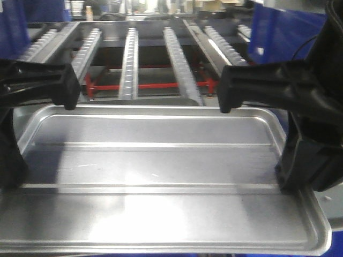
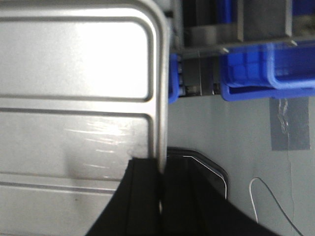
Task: Grab silver tray and place in blue box
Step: 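Hold the tray level in both grippers while the base drives to the blue crate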
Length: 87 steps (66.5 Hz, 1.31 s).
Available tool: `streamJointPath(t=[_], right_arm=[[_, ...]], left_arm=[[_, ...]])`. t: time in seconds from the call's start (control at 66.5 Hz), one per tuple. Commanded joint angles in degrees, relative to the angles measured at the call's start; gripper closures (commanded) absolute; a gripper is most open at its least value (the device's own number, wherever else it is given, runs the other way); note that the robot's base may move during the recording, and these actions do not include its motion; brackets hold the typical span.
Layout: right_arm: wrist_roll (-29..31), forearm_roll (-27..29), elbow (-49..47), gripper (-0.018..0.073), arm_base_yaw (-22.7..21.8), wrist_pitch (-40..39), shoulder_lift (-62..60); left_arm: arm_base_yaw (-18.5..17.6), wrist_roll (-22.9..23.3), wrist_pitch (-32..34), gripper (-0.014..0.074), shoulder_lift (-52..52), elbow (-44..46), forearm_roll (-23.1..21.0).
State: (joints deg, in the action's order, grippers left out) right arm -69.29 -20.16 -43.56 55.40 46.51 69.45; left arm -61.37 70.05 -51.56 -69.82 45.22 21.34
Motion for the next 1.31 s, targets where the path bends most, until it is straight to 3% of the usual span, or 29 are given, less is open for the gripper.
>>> streamJointPath(t=[0.0,1.292], right_arm=[[0.1,-1.6,-1.4,0.0506,0.1,-1.4,-1.5],[0.1,-1.7,-1.4,0.0506,0.1,-1.3,-1.5]], left_arm=[[0.1,0.2,1.1,0.0611,1.6,1.9,1.3],[0.1,0.2,1.1,0.0611,1.6,1.9,1.3]])
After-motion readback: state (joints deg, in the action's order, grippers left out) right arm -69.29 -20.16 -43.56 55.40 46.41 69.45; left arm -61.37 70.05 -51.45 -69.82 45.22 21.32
